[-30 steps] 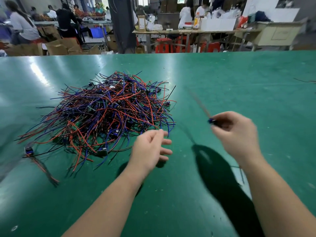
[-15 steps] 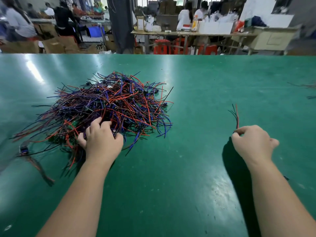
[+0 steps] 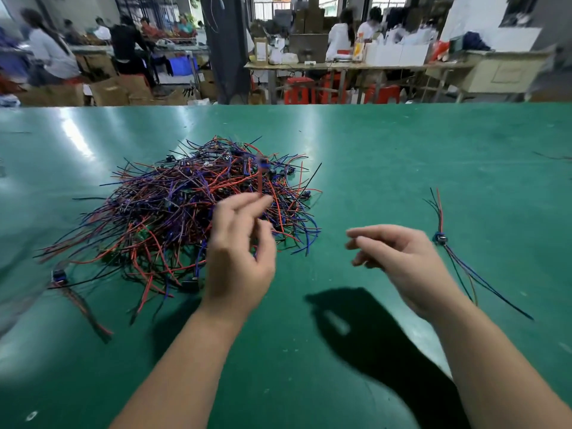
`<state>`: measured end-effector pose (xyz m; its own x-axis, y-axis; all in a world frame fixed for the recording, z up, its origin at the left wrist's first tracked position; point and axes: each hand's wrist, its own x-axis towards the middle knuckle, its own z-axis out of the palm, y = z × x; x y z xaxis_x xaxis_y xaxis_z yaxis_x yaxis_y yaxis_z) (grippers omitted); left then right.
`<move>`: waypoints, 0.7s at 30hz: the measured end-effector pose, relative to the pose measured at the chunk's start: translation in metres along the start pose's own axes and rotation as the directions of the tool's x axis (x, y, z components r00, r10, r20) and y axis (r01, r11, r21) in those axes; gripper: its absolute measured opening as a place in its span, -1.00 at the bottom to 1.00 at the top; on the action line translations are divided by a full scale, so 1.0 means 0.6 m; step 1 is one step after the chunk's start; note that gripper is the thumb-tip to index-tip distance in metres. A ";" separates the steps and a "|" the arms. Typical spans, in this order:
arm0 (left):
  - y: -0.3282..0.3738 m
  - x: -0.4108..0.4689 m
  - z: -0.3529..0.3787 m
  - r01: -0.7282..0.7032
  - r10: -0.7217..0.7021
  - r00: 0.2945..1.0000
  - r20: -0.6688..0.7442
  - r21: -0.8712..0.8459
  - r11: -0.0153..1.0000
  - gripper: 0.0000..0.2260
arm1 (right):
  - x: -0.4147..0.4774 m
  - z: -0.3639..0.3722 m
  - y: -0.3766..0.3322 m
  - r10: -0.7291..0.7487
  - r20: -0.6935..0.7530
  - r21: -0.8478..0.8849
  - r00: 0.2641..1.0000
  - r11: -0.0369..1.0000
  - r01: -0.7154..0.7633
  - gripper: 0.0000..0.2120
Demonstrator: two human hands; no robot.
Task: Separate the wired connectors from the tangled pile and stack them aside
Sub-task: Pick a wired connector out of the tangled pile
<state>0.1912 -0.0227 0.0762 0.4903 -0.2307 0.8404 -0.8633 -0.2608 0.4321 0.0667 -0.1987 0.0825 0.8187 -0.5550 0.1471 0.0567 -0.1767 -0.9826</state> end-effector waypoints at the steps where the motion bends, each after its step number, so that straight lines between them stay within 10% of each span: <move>1: 0.013 -0.009 0.009 -0.032 0.036 0.996 0.078 -0.050 0.998 -0.73 | -0.004 0.014 -0.003 0.036 0.082 0.166 0.996 0.985 -0.050 -0.88; 5: 0.049 -0.040 0.031 0.042 0.061 0.927 0.369 -0.266 0.963 -0.71 | -0.001 0.030 -0.007 0.139 0.155 0.569 0.978 0.797 -0.203 -0.67; 14: 0.081 -0.044 0.023 0.374 -0.076 0.859 0.507 -0.518 0.769 -0.75 | 0.008 0.007 -0.006 0.303 0.203 0.658 0.931 0.662 -0.359 -0.79; 21: 0.097 -0.040 0.026 0.814 -0.245 0.575 0.780 -0.575 0.081 -0.83 | 0.005 0.008 -0.012 0.253 0.187 0.798 0.949 0.524 -0.297 -0.88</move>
<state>0.1310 -0.0470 0.0759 0.5871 -0.8002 0.1224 0.2607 0.3300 0.9073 0.0717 -0.1951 0.0897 0.8983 -0.4197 -0.1301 0.2427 0.7207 -0.6493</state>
